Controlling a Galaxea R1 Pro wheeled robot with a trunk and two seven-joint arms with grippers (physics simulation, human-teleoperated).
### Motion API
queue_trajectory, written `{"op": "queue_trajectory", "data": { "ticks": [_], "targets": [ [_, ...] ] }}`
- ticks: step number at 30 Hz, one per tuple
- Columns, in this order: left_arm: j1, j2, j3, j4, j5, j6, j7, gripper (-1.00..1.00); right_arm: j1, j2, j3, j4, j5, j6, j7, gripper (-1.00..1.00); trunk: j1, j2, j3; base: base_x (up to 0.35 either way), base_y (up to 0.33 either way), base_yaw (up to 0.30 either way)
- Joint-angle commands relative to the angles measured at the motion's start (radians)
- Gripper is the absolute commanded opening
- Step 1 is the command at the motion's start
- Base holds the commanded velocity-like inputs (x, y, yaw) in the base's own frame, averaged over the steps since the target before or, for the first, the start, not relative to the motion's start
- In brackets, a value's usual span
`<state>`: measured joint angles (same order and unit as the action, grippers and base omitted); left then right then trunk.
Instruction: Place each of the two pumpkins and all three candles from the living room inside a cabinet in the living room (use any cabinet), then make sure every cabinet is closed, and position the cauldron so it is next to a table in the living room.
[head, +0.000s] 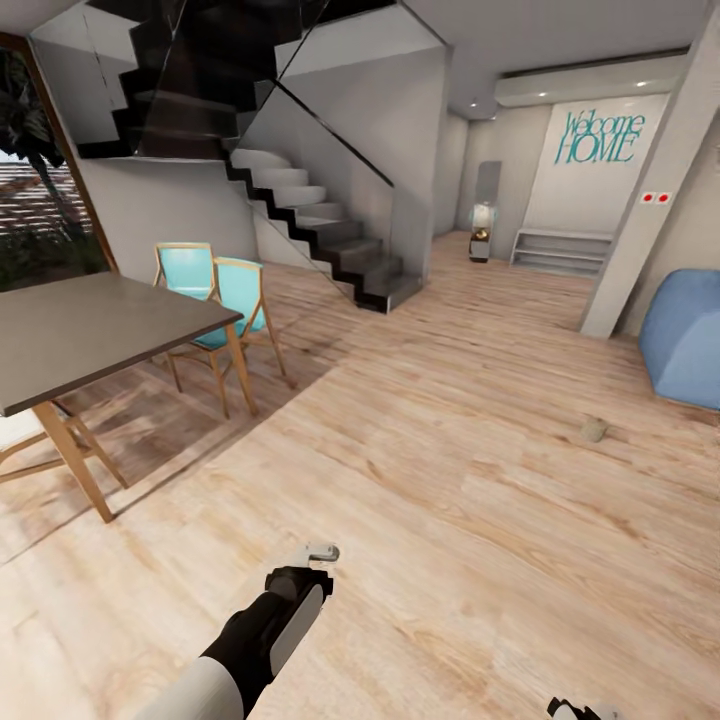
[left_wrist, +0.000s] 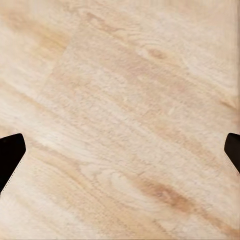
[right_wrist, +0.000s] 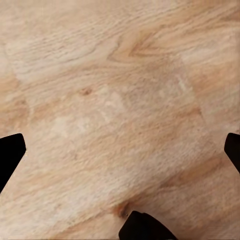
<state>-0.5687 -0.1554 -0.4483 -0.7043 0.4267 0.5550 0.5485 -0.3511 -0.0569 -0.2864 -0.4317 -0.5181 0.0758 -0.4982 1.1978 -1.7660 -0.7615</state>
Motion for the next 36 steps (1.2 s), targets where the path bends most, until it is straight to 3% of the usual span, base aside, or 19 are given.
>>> {"op": "queue_trajectory", "data": {
  "ticks": [1, 11, 20, 36],
  "targets": [
    [-0.001, 0.001, -0.004, -0.001, 0.01, 0.002, 0.01, 1.0, 0.0, 0.0, 0.0, -0.002, -0.004, 0.006, -0.004, 1.0, 0.0, 0.0, -0.001, 0.309, 0.0, -0.043],
    [-0.001, 0.001, -0.006, -0.001, 0.009, 0.002, 0.01, 1.0, 0.0, 0.0, 0.001, -0.002, -0.002, 0.005, -0.003, 1.0, 0.0, 0.0, -0.001, 0.342, -0.071, -0.016],
    [-0.001, 0.001, -0.006, -0.001, 0.009, 0.002, 0.009, 1.0, 0.0, -0.002, -0.002, -0.001, -0.005, 0.006, -0.003, 1.0, 0.0, 0.0, -0.001, 0.297, -0.212, -0.248],
    [-0.001, 0.001, -0.006, -0.001, 0.009, 0.002, 0.008, 1.0, 0.0, -0.003, -0.002, -0.001, -0.005, 0.006, -0.003, 1.0, 0.0, 0.0, -0.001, 0.028, -0.024, -0.284]
  ]
}}
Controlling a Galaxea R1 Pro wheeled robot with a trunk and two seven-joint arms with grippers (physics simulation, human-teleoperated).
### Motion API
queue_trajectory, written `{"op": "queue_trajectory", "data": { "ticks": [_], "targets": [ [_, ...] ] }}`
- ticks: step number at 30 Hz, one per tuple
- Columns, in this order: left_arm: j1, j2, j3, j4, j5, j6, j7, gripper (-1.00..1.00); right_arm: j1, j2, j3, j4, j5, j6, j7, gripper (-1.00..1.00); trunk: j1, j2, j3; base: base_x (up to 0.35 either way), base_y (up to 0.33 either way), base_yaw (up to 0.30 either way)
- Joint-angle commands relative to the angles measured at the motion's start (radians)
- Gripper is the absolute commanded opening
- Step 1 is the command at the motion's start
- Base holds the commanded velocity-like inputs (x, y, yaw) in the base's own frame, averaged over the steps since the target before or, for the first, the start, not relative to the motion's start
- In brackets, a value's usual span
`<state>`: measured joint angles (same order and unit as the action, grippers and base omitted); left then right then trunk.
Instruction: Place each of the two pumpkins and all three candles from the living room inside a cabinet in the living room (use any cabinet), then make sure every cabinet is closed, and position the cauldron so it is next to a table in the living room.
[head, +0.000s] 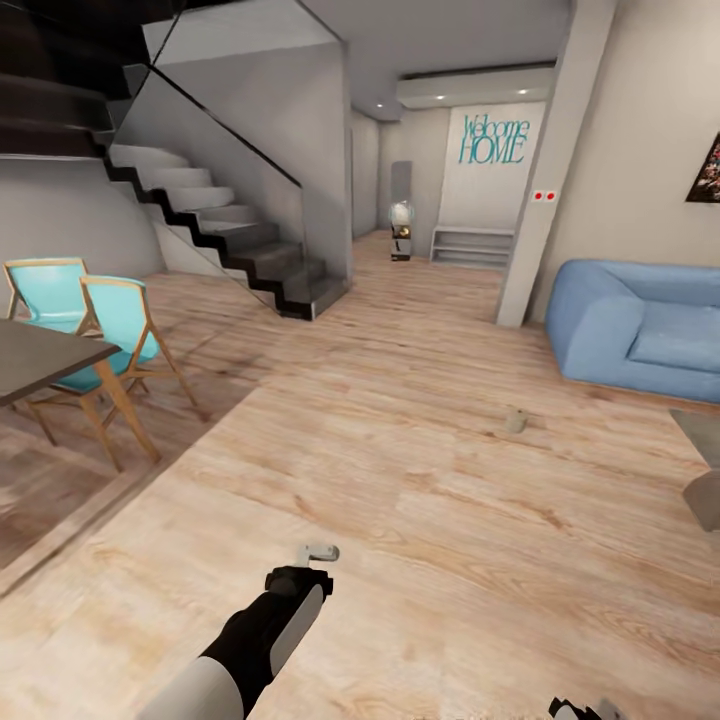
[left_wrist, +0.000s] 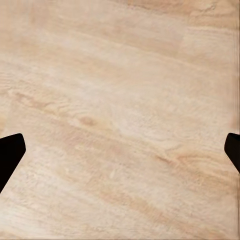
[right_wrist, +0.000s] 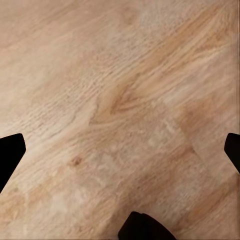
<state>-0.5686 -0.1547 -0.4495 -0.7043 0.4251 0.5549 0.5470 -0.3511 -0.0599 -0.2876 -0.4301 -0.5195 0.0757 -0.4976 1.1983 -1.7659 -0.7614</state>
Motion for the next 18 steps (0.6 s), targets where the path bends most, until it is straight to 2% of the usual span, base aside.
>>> {"op": "queue_trajectory", "data": {
  "ticks": [1, 18],
  "targets": [
    [-0.001, 0.001, -0.005, -0.001, 0.011, 0.002, 0.01, 1.0, 0.0, 0.0, -0.001, -0.002, -0.004, 0.006, -0.004, 1.0, 0.0, 0.0, -0.001, 0.0, 0.0, -0.285],
    [-0.001, 0.001, -0.005, -0.001, 0.011, 0.002, 0.01, 1.0, 0.0, 0.002, 0.002, -0.002, -0.002, -0.034, -0.004, 1.0, 0.0, 0.0, -0.001, 0.0, 0.0, -0.285]
  ]
}}
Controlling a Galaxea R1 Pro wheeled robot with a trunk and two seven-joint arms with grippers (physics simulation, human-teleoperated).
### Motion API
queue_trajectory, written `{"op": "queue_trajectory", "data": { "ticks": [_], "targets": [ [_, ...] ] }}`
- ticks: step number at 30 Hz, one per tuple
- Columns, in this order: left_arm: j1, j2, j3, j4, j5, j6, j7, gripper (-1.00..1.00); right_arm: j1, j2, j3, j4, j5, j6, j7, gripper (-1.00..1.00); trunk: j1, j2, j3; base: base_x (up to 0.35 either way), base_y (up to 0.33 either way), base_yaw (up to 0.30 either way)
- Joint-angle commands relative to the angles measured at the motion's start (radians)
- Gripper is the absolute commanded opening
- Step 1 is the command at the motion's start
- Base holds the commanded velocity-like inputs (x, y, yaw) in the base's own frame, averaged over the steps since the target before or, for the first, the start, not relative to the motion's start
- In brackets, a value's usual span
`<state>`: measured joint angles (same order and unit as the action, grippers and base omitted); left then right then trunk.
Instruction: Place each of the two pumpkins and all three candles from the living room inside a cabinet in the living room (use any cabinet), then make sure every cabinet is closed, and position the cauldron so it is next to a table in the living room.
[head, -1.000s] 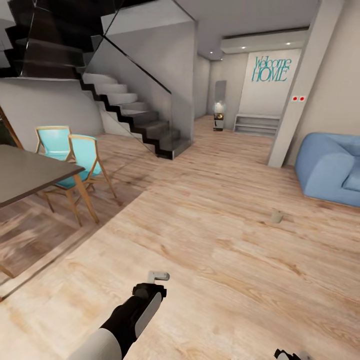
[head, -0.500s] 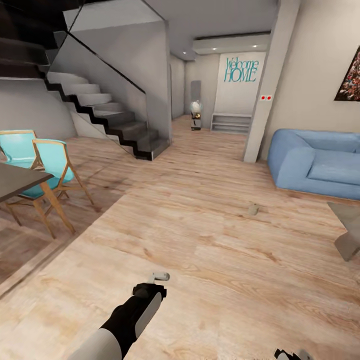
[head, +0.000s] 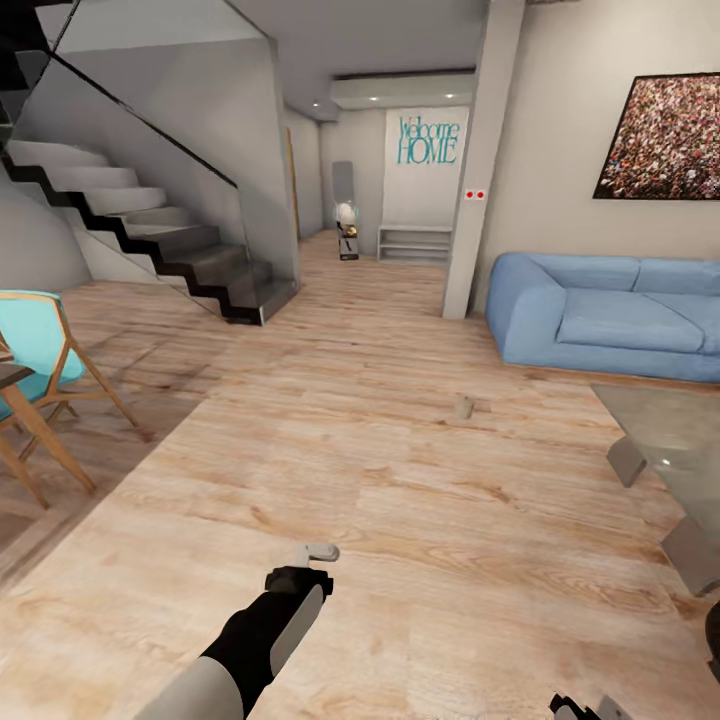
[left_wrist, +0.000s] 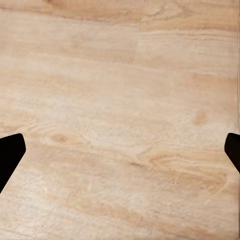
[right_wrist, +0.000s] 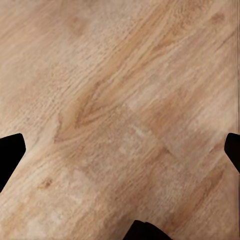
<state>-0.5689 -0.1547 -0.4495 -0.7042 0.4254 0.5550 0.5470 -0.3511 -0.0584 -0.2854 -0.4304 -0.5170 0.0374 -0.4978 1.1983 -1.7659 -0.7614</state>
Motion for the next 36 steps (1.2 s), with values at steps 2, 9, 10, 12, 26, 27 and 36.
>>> {"op": "queue_trajectory", "data": {
  "ticks": [2, 9, 10, 12, 26, 27, 36],
  "targets": [
    [-0.001, 0.001, -0.005, -0.001, 0.01, 0.002, 0.01, 1.0, 0.0, 0.0, 0.0, -0.002, -0.005, 0.004, -0.004, 1.0, 0.0, 0.0, -0.001, 0.0, 0.0, -0.285],
    [-0.001, 0.001, -0.005, -0.001, 0.01, 0.001, 0.01, 1.0, 0.0, 0.001, 0.001, -0.002, -0.003, 0.003, -0.004, 1.0, 0.0, 0.0, -0.001, 0.014, 0.0, -0.285],
    [-0.001, 0.002, -0.005, -0.001, 0.01, 0.0, 0.01, 1.0, 0.0, 0.001, 0.002, -0.002, -0.002, 0.003, -0.004, 1.0, 0.0, 0.0, -0.001, 0.137, 0.019, -0.285],
    [-0.001, 0.003, -0.005, 0.0, 0.01, -0.018, 0.009, 1.0, 0.0, 0.001, 0.003, -0.002, -0.001, 0.002, -0.004, 1.0, 0.0, 0.0, -0.001, 0.217, 0.066, -0.285],
    [-0.001, 0.006, -0.004, 0.006, 0.009, -0.07, 0.004, 1.0, 0.0, 0.004, 0.097, -0.001, 0.002, -0.021, 0.031, 1.0, 0.0, 0.0, -0.001, 0.302, 0.116, -0.068],
    [-0.001, 0.006, -0.003, 0.006, 0.009, -0.07, 0.004, 1.0, 0.0, 0.004, 0.101, 0.006, 0.002, -0.03, 0.036, 1.0, 0.0, 0.0, -0.001, 0.308, 0.09, -0.001],
    [-0.001, 0.006, -0.005, 0.008, 0.009, -0.07, 0.004, 1.0, 0.0, 0.003, 0.109, 0.061, 0.003, -0.058, 0.105, 1.0, 0.0, 0.0, -0.001, 0.306, 0.013, 0.0]
  ]
}}
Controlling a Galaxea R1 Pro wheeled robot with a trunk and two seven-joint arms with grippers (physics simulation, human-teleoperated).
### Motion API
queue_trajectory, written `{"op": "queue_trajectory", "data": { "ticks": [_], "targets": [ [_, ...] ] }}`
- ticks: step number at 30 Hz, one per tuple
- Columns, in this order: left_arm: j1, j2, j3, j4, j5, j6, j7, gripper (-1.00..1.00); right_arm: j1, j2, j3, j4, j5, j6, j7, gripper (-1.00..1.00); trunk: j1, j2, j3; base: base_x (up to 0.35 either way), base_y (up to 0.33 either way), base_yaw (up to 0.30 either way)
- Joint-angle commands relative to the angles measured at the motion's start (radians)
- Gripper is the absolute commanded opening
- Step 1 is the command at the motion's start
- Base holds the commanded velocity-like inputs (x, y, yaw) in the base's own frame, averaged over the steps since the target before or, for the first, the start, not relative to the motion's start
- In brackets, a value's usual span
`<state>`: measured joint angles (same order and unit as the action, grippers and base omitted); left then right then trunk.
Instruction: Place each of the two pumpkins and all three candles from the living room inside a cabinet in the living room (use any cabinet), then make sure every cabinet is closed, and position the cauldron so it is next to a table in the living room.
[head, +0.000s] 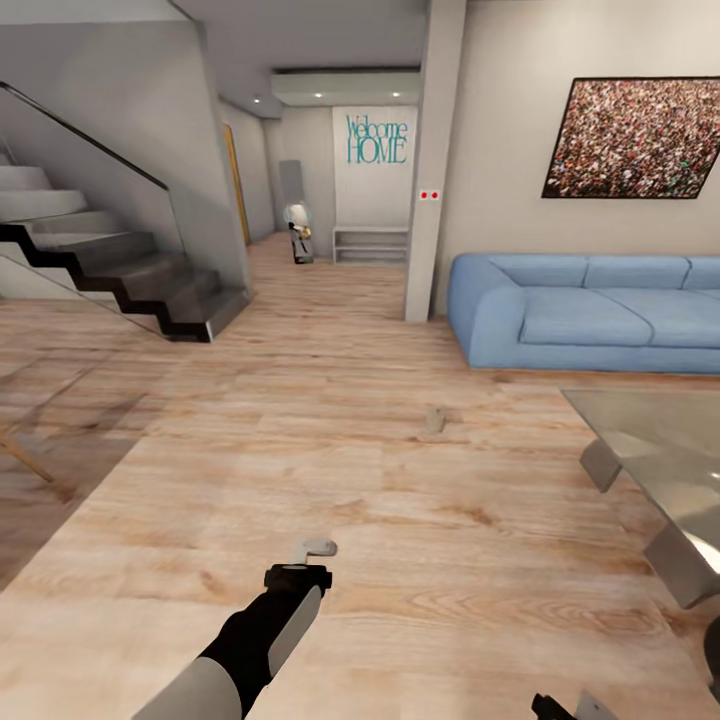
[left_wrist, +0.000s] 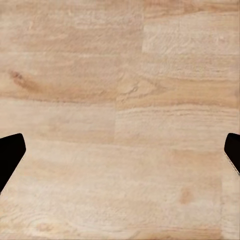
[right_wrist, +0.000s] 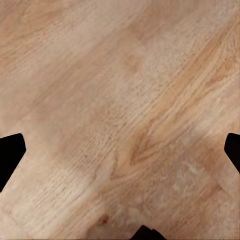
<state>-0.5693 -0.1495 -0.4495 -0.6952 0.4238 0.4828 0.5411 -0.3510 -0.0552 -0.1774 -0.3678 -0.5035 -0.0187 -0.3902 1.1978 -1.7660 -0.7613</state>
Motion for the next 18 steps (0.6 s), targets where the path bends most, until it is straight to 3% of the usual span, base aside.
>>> {"op": "queue_trajectory", "data": {
  "ticks": [1, 5, 11, 18],
  "targets": [
    [-0.001, 0.001, -0.005, -0.001, 0.01, 0.002, 0.01, 1.0, 0.0, 0.0, 0.001, 0.0, -0.01, -0.006, 0.0, 1.0, 0.0, 0.0, -0.001, 0.305, -0.093, 0.0],
    [-0.001, 0.001, -0.006, -0.001, 0.01, 0.002, 0.01, 1.0, 0.0, 0.0, 0.001, 0.001, -0.01, -0.013, 0.003, 1.0, 0.0, 0.0, -0.001, 0.305, -0.134, -0.031],
    [-0.001, 0.001, -0.006, -0.001, 0.01, 0.002, 0.01, 1.0, 0.0, 0.0, 0.005, 0.001, -0.009, -0.015, 0.005, 1.0, 0.0, 0.0, -0.001, 0.305, -0.105, -0.171],
    [0.0, -0.001, -0.006, -0.001, 0.009, 0.002, 0.01, 1.0, 0.0, -0.002, 0.045, 0.001, -0.009, -0.015, 0.005, 1.0, 0.0, 0.0, -0.001, 0.305, -0.009, -0.019]
  ]
}}
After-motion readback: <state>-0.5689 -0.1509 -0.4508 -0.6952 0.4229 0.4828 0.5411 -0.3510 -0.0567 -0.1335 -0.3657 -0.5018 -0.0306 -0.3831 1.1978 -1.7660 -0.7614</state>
